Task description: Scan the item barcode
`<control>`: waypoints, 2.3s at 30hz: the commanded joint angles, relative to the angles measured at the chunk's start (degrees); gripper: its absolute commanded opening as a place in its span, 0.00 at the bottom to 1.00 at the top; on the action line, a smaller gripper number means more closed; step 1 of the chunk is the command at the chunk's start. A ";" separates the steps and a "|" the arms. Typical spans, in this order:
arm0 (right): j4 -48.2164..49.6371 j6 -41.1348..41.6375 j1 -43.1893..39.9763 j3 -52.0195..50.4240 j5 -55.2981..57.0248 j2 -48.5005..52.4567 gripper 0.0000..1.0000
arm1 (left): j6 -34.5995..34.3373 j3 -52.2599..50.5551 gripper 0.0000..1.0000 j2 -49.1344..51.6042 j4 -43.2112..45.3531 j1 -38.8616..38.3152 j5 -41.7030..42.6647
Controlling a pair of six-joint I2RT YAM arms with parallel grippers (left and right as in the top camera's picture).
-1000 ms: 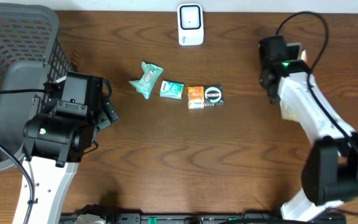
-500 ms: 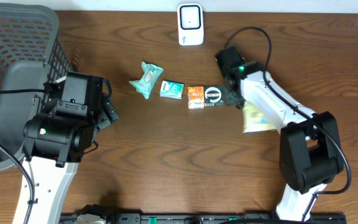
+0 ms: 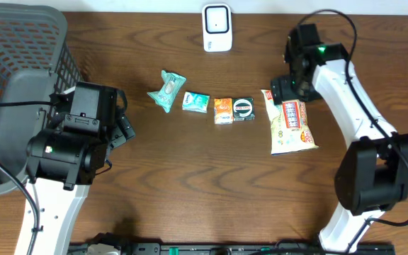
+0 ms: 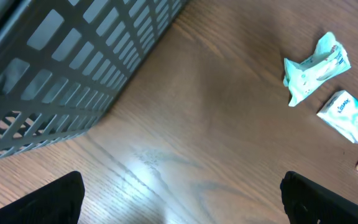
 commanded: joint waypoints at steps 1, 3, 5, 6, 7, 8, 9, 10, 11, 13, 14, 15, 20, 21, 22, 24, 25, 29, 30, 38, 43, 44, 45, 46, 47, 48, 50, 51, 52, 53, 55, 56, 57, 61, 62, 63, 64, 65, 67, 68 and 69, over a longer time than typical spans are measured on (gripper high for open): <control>4.68 -2.25 -1.16 -7.67 -6.71 -0.28 0.98 | -0.26 0.11 1.00 -0.09 -0.13 0.31 -1.18; 9.09 -2.21 -1.20 -12.63 -6.73 -0.28 0.98 | -0.26 0.11 1.00 -0.09 -0.13 0.31 -1.18; 12.37 -1.86 -0.81 -16.17 -6.71 -0.28 0.97 | -0.26 0.11 1.00 -0.09 -0.13 0.31 -1.18; 13.51 -1.22 -0.68 -17.33 -6.56 -0.28 0.95 | -0.26 0.11 1.00 -0.09 -0.13 0.31 -1.18; 15.41 0.02 -0.48 -19.21 -6.49 -0.28 0.72 | -0.26 0.11 1.00 -0.09 -0.13 0.31 -1.18; 16.13 1.01 -0.46 -20.00 -6.49 -0.28 0.54 | -0.26 0.11 1.00 -0.09 -0.13 0.31 -1.18; 16.52 2.78 -0.46 -20.31 -6.49 -0.28 0.25 | -0.26 0.11 1.00 -0.09 -0.13 0.31 -1.18; 16.76 3.96 -0.46 -20.22 -6.49 -0.28 0.14 | -0.26 0.11 1.00 -0.09 -0.13 0.31 -1.18; 16.87 5.38 -0.46 -19.58 -6.51 -0.37 0.06 | -0.26 0.11 1.00 -0.07 -0.13 0.31 -1.18; 16.85 6.82 -0.39 -17.07 -6.80 -0.37 0.01 | -0.26 0.11 1.00 -0.09 -0.13 0.31 -1.18; 16.85 7.10 -0.33 -16.11 -7.04 -0.37 0.01 | -0.26 0.11 1.00 -0.09 -0.13 0.31 -1.18; 16.87 7.30 -0.11 -13.88 -8.13 -0.37 0.01 | -0.26 0.11 1.00 -0.09 -0.13 0.31 -1.18; 26.14 9.35 1.27 -4.55 -12.76 -0.37 0.01 | -0.26 0.11 1.00 -0.09 -0.13 0.31 -1.18; 31.56 10.49 1.79 -4.11 -12.74 -0.37 0.01 | -0.26 0.11 1.00 -0.07 -0.13 0.31 -1.18; 40.65 12.28 2.75 -4.11 -12.74 -0.33 0.01 | -0.26 0.11 1.00 -0.09 -0.13 0.31 -1.18; 47.23 13.16 3.67 -4.11 -12.59 0.00 0.01 | -0.26 0.11 1.00 -0.09 -0.13 0.31 -1.18; 51.65 13.99 4.31 -4.11 -12.50 0.22 0.01 | -0.26 0.11 1.00 -0.09 -0.13 0.31 -1.18; 68.32 14.43 7.39 -4.11 -10.78 2.86 0.01 | -0.26 0.11 1.00 -0.09 -0.13 0.31 -1.18; 72.76 15.61 8.35 -4.11 -8.98 4.37 0.01 | -0.26 0.11 1.00 -0.09 -0.13 0.31 -1.18; 84.24 22.08 9.81 7.06 -7.87 20.00 0.01 | -0.26 0.11 1.00 -0.09 -0.13 0.31 -1.18; 79.69 13.60 11.13 17.75 -6.67 25.97 0.01 | -0.26 0.11 1.00 -0.09 -0.13 0.31 -1.18; 77.50 12.04 11.50 19.52 -5.11 26.49 0.01 | -0.26 0.11 1.00 -0.09 -0.13 0.31 -1.18; 76.04 11.32 11.78 20.37 -3.48 26.58 0.01 | -0.26 0.11 1.00 -0.09 -0.13 0.31 -1.18; 75.30 10.60 12.04 20.65 -2.19 26.58 0.01 | -0.26 0.11 1.00 -0.09 -0.13 0.31 -1.18; 75.25 9.94 12.20 20.65 -1.55 26.58 0.01 | -0.26 0.11 1.00 -0.09 -0.13 0.31 -1.18; 75.34 9.18 12.35 20.65 -1.31 26.58 0.01 | -0.26 0.11 1.00 -0.09 -0.13 0.31 -1.18; 75.45 9.09 12.41 20.68 -1.31 26.58 0.01 | -0.26 0.11 1.00 -0.09 -0.13 0.31 -1.18; 75.80 9.11 12.41 20.70 -1.33 26.58 0.01 | -0.26 0.11 1.00 -0.09 -0.13 0.31 -1.18; 76.00 9.09 12.41 20.70 -1.36 26.58 0.01 | -0.26 0.11 1.00 -0.07 -0.13 0.31 -1.18; 76.13 9.11 12.41 20.70 -1.36 26.58 0.01 | -0.26 0.11 1.00 -0.09 -0.13 0.31 -1.18; 76.06 9.09 12.46 20.68 -1.77 26.69 0.01 | -0.26 0.11 1.00 -0.09 -0.13 0.31 -1.18; 75.97 9.11 12.48 20.68 -1.77 26.97 0.01 | -0.26 0.11 1.00 -0.09 -0.13 0.31 -1.18; 75.93 9.09 12.46 20.68 -1.77 27.04 0.01 | -0.26 0.11 1.00 -0.09 -0.13 0.31 -1.18; 75.91 8.48 11.93 20.70 -1.36 26.67 0.01 | -0.26 0.11 1.00 -0.09 -0.13 0.31 -1.18; 75.28 8.48 11.39 20.70 -1.33 25.70 0.01 | -0.26 0.11 1.00 -0.09 -0.13 0.31 -1.18; 74.73 8.48 11.08 20.70 -1.33 25.11 0.01 | -0.26 0.11 1.00 -0.07 -0.13 0.31 -1.18; 73.70 8.48 10.60 20.70 -1.33 24.24 0.01 | -0.26 0.11 1.00 -0.09 -0.13 0.31 -1.18; 71.30 8.09 9.60 20.70 -1.31 22.47 0.01 | -0.26 0.11 1.00 -0.09 -0.13 0.31 -1.18; 64.63 5.44 7.17 20.70 -0.24 18.82 0.01 | -0.26 0.11 1.00 -0.09 -0.13 0.31 -1.18; 60.83 4.79 5.64 20.70 1.84 16.76 0.01 | -0.26 0.11 1.00 -0.07 -0.13 0.31 -1.18; 55.10 4.28 3.50 20.70 6.05 14.32 0.01 | -0.26 0.11 1.00 -0.09 -0.13 0.31 -1.18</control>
